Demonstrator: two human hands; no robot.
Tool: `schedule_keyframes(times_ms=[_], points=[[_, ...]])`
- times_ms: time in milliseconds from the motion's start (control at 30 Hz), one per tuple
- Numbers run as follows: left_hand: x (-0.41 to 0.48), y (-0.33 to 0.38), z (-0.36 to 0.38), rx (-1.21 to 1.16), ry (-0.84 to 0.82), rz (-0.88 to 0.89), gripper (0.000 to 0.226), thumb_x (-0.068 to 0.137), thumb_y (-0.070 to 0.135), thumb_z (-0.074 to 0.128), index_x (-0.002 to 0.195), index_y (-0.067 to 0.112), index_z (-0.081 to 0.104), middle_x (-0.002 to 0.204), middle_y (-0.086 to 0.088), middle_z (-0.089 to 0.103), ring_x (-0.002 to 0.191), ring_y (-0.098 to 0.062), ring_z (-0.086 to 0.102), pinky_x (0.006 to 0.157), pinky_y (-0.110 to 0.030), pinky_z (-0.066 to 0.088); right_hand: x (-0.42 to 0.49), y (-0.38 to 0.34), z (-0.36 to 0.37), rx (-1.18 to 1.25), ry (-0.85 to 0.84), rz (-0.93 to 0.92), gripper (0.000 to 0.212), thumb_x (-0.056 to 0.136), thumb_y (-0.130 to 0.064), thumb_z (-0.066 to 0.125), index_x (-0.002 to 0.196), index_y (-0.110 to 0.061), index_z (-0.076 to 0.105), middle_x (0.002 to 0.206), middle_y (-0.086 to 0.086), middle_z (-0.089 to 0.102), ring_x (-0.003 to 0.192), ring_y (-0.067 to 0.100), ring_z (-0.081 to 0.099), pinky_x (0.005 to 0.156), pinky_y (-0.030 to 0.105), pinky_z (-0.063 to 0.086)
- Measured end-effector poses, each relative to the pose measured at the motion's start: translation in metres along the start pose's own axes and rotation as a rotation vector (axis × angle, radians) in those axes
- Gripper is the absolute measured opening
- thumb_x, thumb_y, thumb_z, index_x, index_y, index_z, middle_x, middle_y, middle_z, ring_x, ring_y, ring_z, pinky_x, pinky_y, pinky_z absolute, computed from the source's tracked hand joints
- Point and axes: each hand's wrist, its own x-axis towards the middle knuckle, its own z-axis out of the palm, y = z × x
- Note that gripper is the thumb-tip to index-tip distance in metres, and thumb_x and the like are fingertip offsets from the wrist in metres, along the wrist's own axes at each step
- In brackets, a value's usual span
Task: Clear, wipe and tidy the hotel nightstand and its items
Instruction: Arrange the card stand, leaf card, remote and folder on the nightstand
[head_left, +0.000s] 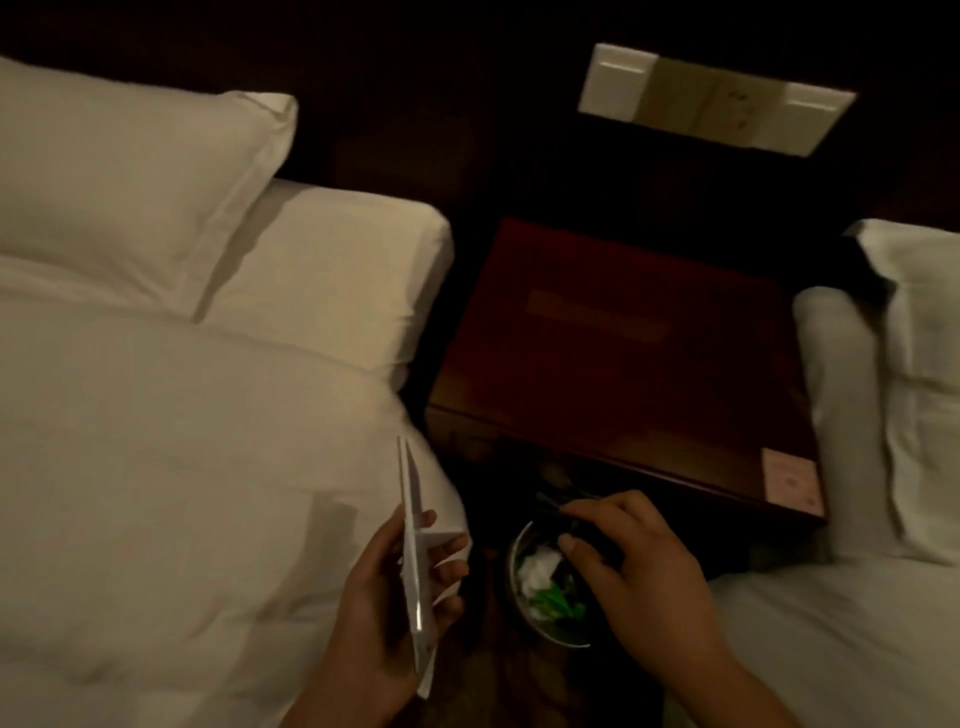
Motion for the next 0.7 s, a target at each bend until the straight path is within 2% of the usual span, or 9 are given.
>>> schedule_keyframes(times_ms=[100, 167, 300, 400, 500, 600, 700], points=[[0.02, -0.014, 0.036, 0.062, 0.016, -0.026, 0.034, 0.081, 0.043, 0.065, 0.083, 0.015, 0.083, 0.082, -0.011, 0.078, 0.051, -0.022, 0.07, 0.043, -0.029, 0.054, 0.009, 0.047, -0.03, -0.012, 0.068, 0.079, 0.023, 0.086, -0.047, 0.061, 0.109, -0.045, 0.06, 0.101, -0.021, 0.047, 0.083, -0.003, 0.056, 0.061, 0.016, 0.048], [0.034, -0.021, 0.055, 0.106, 0.045, -0.022, 0.039, 0.09, 0.044, 0.06, 0.076, 0.016, 0.083, 0.078, -0.01, 0.079, 0.049, -0.022, 0.07, 0.044, -0.029, 0.053, 0.018, 0.076, -0.048, -0.04, 0.101, 0.12, 0.023, 0.086, -0.047, 0.06, 0.109, -0.045, 0.06, 0.099, -0.021, 0.047, 0.08, -0.004, 0.056, 0.057, 0.013, 0.043], [0.053, -0.03, 0.088, 0.113, 0.06, -0.038, 0.044, 0.092, 0.052, 0.054, 0.096, 0.014, 0.077, 0.081, -0.012, 0.079, 0.057, -0.026, 0.068, 0.051, -0.033, 0.049, 0.042, 0.13, -0.078, -0.088, 0.171, 0.196, 0.025, 0.087, -0.045, 0.06, 0.112, -0.041, 0.061, 0.098, -0.014, 0.048, 0.066, 0.002, 0.054, 0.051, 0.014, 0.039], [0.063, -0.033, 0.112, 0.111, 0.049, -0.061, 0.046, 0.087, 0.051, 0.058, 0.108, 0.012, 0.07, 0.079, -0.015, 0.077, 0.054, -0.027, 0.067, 0.046, -0.032, 0.051, 0.067, 0.165, -0.094, -0.122, 0.267, 0.241, 0.027, 0.087, -0.037, 0.063, 0.114, -0.035, 0.061, 0.099, -0.007, 0.045, 0.062, 0.007, 0.048, 0.047, 0.02, 0.035], [0.073, -0.034, 0.134, 0.073, 0.047, -0.07, 0.053, 0.074, 0.047, 0.067, 0.113, 0.011, 0.069, 0.083, -0.018, 0.076, 0.05, -0.025, 0.066, 0.041, -0.03, 0.049, 0.094, 0.191, -0.104, -0.169, 0.326, 0.298, 0.027, 0.089, -0.031, 0.063, 0.116, -0.027, 0.062, 0.106, 0.004, 0.046, 0.067, 0.018, 0.049, 0.053, 0.029, 0.041], [0.091, -0.035, 0.149, 0.113, 0.042, -0.054, 0.054, 0.09, 0.047, 0.056, 0.123, 0.005, 0.063, 0.078, -0.016, 0.073, 0.047, -0.022, 0.061, 0.035, -0.029, 0.044, 0.114, 0.212, -0.104, -0.209, 0.334, 0.352, 0.025, 0.093, -0.028, 0.057, 0.118, -0.025, 0.059, 0.114, 0.007, 0.045, 0.078, 0.026, 0.055, 0.061, 0.037, 0.051], [0.109, -0.03, 0.163, 0.153, 0.01, -0.056, 0.049, 0.082, 0.047, 0.061, 0.105, 0.004, 0.069, 0.08, -0.015, 0.072, 0.048, -0.02, 0.057, 0.035, -0.026, 0.041, 0.131, 0.231, -0.095, -0.247, 0.248, 0.45, 0.035, 0.094, -0.033, 0.054, 0.128, -0.025, 0.053, 0.127, 0.012, 0.044, 0.098, 0.035, 0.054, 0.077, 0.043, 0.052]])
